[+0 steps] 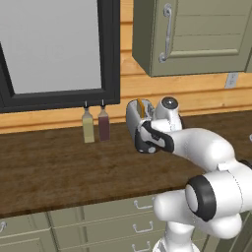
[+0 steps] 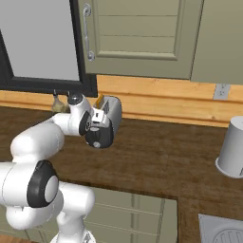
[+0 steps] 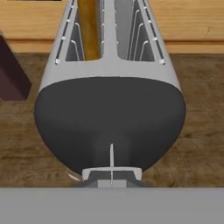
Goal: Start the toaster. Once the lever pops up, take the bread to the plate on the dining counter.
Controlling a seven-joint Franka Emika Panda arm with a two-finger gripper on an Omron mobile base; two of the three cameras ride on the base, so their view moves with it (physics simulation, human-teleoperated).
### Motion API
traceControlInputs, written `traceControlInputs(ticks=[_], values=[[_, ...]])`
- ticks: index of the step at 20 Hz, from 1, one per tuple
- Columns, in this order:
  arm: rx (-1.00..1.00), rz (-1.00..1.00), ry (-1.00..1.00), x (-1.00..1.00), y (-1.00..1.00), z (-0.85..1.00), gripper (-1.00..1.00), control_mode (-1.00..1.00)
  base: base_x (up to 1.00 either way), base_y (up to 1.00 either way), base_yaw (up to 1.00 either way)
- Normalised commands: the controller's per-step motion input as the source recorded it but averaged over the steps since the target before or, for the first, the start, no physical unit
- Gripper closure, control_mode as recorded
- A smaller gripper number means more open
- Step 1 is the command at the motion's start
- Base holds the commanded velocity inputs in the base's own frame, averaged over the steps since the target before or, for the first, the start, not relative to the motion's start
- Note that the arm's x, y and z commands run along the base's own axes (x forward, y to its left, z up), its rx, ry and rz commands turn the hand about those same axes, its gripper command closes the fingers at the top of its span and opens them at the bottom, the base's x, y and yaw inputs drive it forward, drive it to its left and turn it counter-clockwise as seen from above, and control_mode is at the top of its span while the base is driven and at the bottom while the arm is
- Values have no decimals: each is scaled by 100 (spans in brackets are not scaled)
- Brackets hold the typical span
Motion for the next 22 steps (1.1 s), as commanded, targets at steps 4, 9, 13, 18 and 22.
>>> traceControlInputs(ticks=[4,9,13,18,22], values=[[0,0,0,0,-5,-44,100,-100,0,0,0],[0,0,0,0,0,-39,100,-100,0,0,0],[0,0,0,0,0,-33,100,-100,0,0,0],[0,0,0,0,0,-30,100,-100,0,0,0],[0,0,0,0,0,-10,100,-100,0,0,0]])
